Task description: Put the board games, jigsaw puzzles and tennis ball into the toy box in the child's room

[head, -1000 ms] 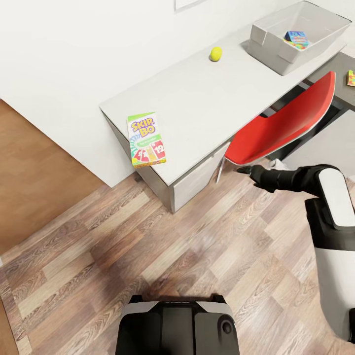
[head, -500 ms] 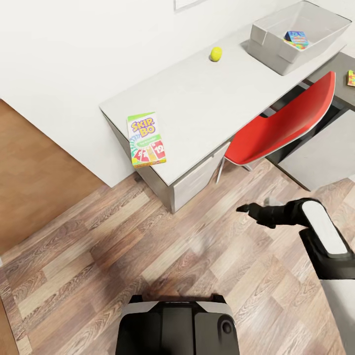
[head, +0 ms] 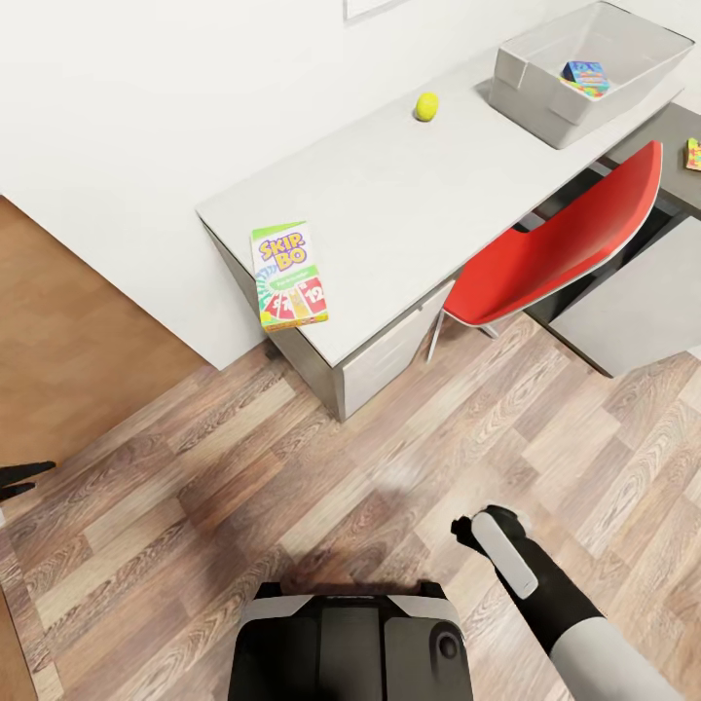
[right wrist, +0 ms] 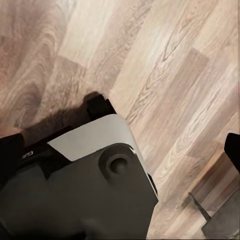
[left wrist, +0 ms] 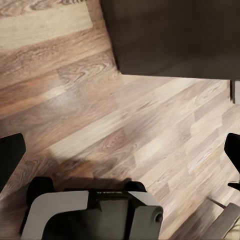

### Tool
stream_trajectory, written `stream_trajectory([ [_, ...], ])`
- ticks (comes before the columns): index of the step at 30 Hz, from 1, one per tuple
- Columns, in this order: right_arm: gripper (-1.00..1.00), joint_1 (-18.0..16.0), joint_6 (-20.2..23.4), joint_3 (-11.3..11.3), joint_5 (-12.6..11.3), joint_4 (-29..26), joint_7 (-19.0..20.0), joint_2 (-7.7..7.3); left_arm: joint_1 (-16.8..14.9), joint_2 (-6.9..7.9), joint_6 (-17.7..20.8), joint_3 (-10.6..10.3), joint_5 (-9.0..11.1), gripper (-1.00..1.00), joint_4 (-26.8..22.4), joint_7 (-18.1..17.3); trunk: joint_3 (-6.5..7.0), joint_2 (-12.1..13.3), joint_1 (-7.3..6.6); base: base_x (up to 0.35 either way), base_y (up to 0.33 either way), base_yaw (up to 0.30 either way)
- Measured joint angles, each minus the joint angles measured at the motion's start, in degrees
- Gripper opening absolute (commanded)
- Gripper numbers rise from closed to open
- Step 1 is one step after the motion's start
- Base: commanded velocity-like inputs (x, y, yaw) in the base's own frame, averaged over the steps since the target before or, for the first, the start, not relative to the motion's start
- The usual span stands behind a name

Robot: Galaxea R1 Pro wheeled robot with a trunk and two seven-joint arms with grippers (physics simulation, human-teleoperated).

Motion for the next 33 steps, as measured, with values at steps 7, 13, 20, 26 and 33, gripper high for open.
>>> stream_trajectory([
  [7, 1.00, 0.2, -4.6, 0.5, 0.8, 3.5, 3.9, 1.03, 0.0, -5.31, -0.3, 0.0, 0.0, 1.00, 0.0, 6.3, 0.00, 0.0, 0.00, 0.000, 0.000, 0.000],
  [13, 1.00, 0.2, -13.8, 1.6, 2.3, 3.8, 7.3, 1.24, -0.1, -9.47, -3.2, 0.0, 0.6, 1.00, 0.1, 15.1, 0.00, 0.0, 0.00, 0.000, 0.000, 0.000],
  [20, 1.00, 0.3, -15.5, 2.4, 5.6, 3.8, 7.7, 1.42, -0.2, -10.17, -3.7, 0.0, 0.9, 1.00, 0.0, 17.1, 0.00, 0.0, 0.00, 0.000, 0.000, 0.000],
  [26, 1.00, 0.3, -15.9, 2.8, 6.6, 3.8, 7.8, 1.07, -0.3, -10.29, -3.5, 0.0, 0.9, 1.00, -0.1, 17.3, 0.00, 0.0, 0.00, 0.000, 0.000, 0.000],
  [33, 1.00, 0.3, -16.3, 2.7, 6.7, 3.9, 8.8, 0.66, -2.3, -12.13, -3.5, 0.1, 0.9, 1.00, -0.1, 17.7, 0.00, 0.0, 0.00, 0.000, 0.000, 0.000],
])
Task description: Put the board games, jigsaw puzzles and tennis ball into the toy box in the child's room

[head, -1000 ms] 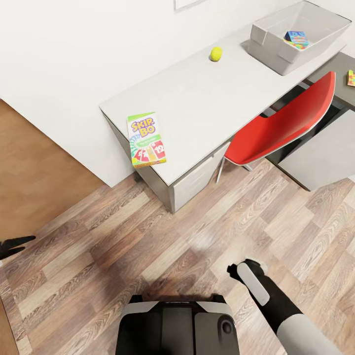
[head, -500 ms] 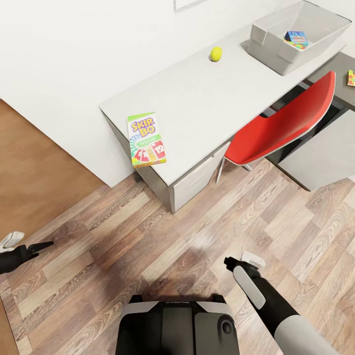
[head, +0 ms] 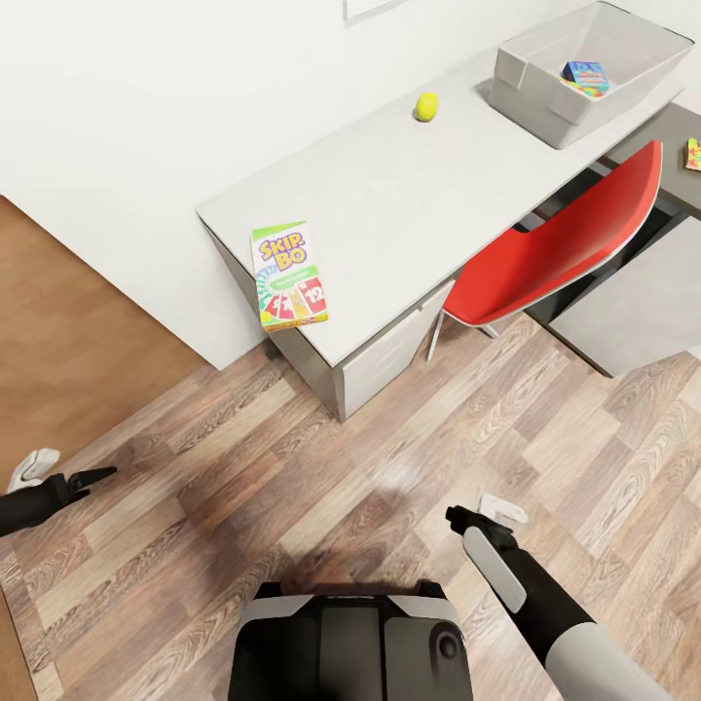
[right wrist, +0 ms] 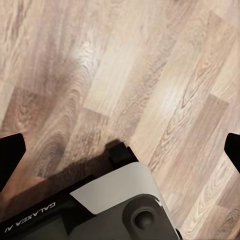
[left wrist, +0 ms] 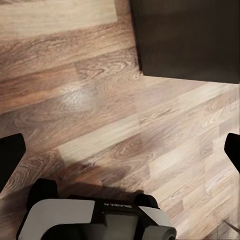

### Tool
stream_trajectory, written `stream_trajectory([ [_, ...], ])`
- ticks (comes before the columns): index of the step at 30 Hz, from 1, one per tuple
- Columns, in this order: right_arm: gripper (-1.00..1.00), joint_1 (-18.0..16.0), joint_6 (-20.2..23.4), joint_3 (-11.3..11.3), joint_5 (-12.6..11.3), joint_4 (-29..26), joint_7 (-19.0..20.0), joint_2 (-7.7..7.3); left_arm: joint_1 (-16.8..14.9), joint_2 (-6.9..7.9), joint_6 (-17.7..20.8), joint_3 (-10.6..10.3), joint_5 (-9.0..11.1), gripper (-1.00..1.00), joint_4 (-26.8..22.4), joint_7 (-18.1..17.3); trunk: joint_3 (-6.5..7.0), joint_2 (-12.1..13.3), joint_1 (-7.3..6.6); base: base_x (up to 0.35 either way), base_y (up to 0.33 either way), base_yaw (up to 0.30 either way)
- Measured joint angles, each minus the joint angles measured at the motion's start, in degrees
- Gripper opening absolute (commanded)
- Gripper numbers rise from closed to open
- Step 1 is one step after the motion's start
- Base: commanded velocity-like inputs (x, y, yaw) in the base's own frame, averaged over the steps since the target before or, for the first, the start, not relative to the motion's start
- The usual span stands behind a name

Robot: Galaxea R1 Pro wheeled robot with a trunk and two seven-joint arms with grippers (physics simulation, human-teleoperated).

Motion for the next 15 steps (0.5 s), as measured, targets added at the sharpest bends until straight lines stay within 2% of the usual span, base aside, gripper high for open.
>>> stream_trajectory([
  [6, 1.00, 0.0, -0.3, -0.3, 0.0, 0.1, 2.5, -0.19, -0.9, -0.62, 0.1, 0.2, 0.2, 1.00, 0.3, 0.9, 0.00, 0.0, 0.00, 0.000, 0.000, 0.000],
  [10, 1.00, 0.0, -2.6, -0.5, -0.2, 0.3, 5.5, -0.36, -1.2, -1.16, 0.4, 0.2, 0.3, 1.00, 0.2, 1.0, 0.00, 0.0, 0.00, 0.000, 0.000, 0.000],
  [12, 1.00, 0.0, -3.7, -0.6, -0.2, 0.5, 7.2, -0.55, -2.0, -1.93, 0.8, 0.1, 0.4, 1.00, -0.3, 1.0, 0.00, 0.0, 0.00, 0.000, 0.000, 0.000],
  [15, 1.00, 0.0, -4.5, -0.7, -0.3, 1.0, 9.3, -0.83, -5.1, -3.50, 1.5, -0.1, 0.4, 1.00, -0.9, 1.1, 0.00, 0.0, 0.00, 0.000, 0.000, 0.000],
])
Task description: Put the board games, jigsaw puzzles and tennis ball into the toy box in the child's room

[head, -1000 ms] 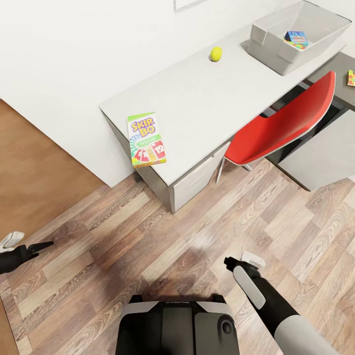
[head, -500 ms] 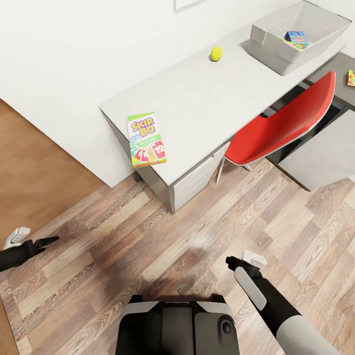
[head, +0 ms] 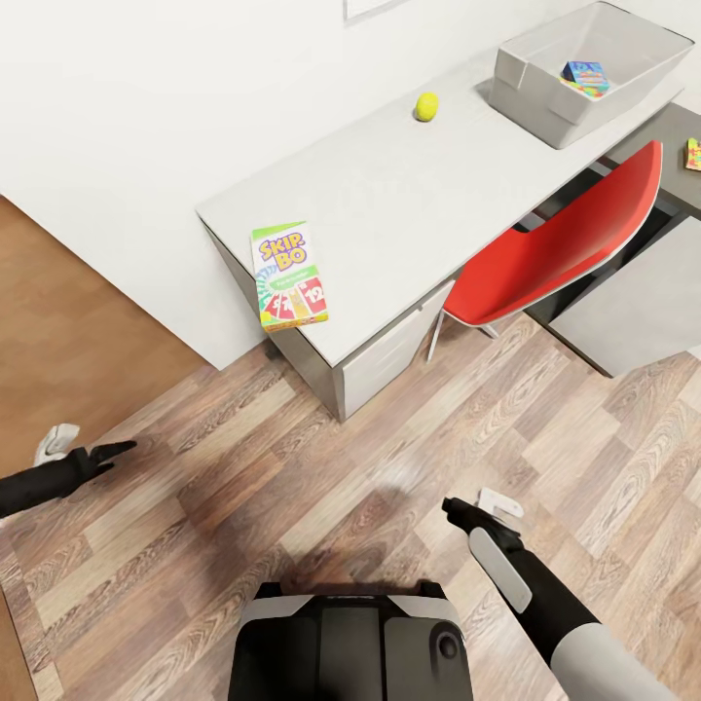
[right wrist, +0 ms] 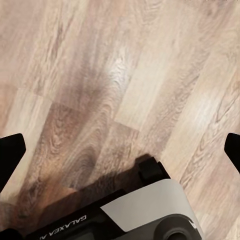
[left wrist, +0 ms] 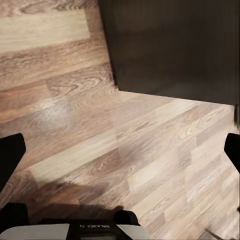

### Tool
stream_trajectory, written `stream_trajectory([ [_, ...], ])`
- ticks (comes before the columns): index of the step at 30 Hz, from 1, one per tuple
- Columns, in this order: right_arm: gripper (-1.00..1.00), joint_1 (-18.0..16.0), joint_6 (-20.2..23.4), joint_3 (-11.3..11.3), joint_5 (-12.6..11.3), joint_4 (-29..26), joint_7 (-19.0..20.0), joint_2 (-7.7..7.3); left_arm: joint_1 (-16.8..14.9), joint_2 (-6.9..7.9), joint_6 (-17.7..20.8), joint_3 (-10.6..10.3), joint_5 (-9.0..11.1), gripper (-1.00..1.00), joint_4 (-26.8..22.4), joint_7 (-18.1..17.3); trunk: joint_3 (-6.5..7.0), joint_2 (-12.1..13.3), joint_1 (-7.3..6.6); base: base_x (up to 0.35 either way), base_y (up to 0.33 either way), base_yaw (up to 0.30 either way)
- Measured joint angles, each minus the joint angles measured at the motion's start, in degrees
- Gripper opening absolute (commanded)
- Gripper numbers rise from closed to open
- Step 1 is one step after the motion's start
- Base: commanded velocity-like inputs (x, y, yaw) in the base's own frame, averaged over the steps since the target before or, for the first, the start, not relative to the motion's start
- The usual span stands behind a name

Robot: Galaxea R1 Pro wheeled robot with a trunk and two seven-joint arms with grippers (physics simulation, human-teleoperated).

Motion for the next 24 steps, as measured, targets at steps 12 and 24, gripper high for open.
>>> stream_trajectory([
  [12, 1.00, 0.0, -0.5, -0.1, -0.1, 0.3, 1.0, -0.07, -9.3, -8.50, 1.9, -0.1, 0.3, 1.00, 0.3, 5.6, 0.00, 0.0, 0.00, 0.000, 0.000, 0.000],
  [24, 1.00, 0.0, -0.6, -0.1, -0.2, 0.4, 1.1, -0.02, -12.4, -9.01, 4.8, -0.1, 5.5, 1.00, 0.7, 5.3, 0.00, 0.0, 0.00, 0.000, 0.000, 0.000],
])
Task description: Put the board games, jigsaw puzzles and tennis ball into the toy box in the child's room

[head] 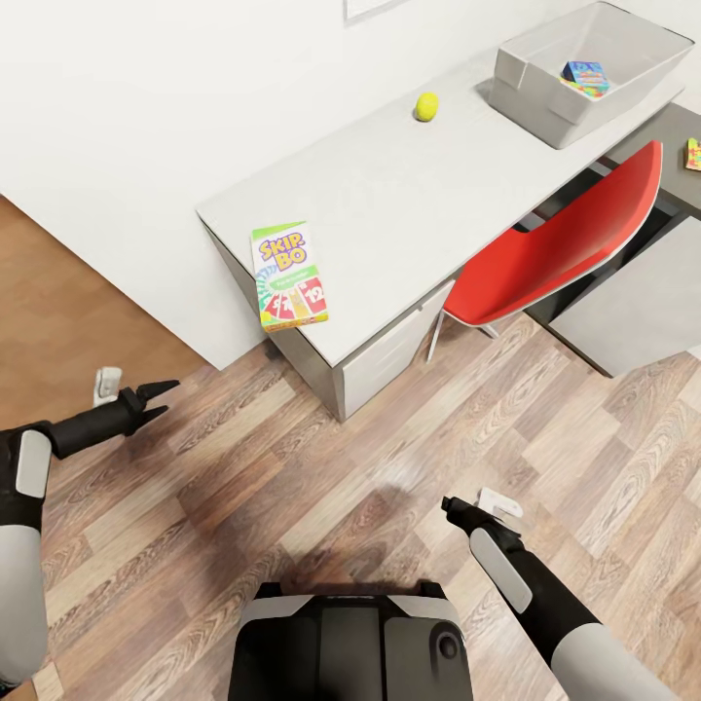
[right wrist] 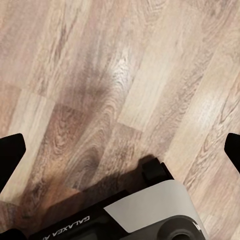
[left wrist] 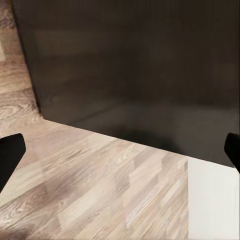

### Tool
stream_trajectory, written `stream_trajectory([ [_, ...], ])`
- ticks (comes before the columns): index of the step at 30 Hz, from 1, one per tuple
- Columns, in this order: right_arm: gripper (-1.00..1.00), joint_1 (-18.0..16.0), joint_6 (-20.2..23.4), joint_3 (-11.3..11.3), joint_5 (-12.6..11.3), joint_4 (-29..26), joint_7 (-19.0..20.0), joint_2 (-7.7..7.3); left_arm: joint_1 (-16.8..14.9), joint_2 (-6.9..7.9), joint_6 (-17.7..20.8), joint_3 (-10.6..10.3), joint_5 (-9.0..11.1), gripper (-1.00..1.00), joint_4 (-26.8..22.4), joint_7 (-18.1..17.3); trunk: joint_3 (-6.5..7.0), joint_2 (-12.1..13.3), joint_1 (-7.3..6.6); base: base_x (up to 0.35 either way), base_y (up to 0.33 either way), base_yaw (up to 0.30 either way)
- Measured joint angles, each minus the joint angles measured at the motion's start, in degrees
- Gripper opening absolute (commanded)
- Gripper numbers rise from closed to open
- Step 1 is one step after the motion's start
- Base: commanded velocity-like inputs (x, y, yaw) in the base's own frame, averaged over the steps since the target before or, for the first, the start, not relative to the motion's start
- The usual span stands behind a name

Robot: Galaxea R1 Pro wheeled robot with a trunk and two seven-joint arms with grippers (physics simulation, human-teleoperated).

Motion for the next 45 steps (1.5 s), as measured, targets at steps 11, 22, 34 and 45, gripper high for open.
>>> stream_trajectory([
  [11, 1.00, 0.0, 0.0, 0.0, -0.1, 0.0, 0.0, -0.04, -0.4, 0.40, 2.6, -0.2, 6.9, 1.00, 0.8, -6.9, 0.00, 0.0, 0.00, 0.000, 0.000, 0.000],
  [22, 1.00, 0.0, 0.0, 0.0, -0.2, 0.0, 0.0, -0.08, -0.9, 0.34, 2.5, -3.2, 7.1, 1.00, 2.6, -17.6, 0.00, 0.0, 0.00, 0.000, 0.000, 0.000],
  [34, 1.00, 0.0, 0.0, -0.1, -0.3, 0.0, 0.1, -0.13, -1.0, 0.22, 2.3, -8.4, 7.3, 1.00, 2.9, -20.2, 0.00, 0.0, 0.00, 0.000, 0.000, 0.000],
  [45, 1.00, 0.0, 0.0, -0.1, -0.3, 0.0, 0.1, -0.14, -1.0, 0.05, -0.1, -8.7, 7.2, 1.00, 2.9, -20.7, 0.00, 0.0, -0.02, 0.089, -0.002, 0.000],
])
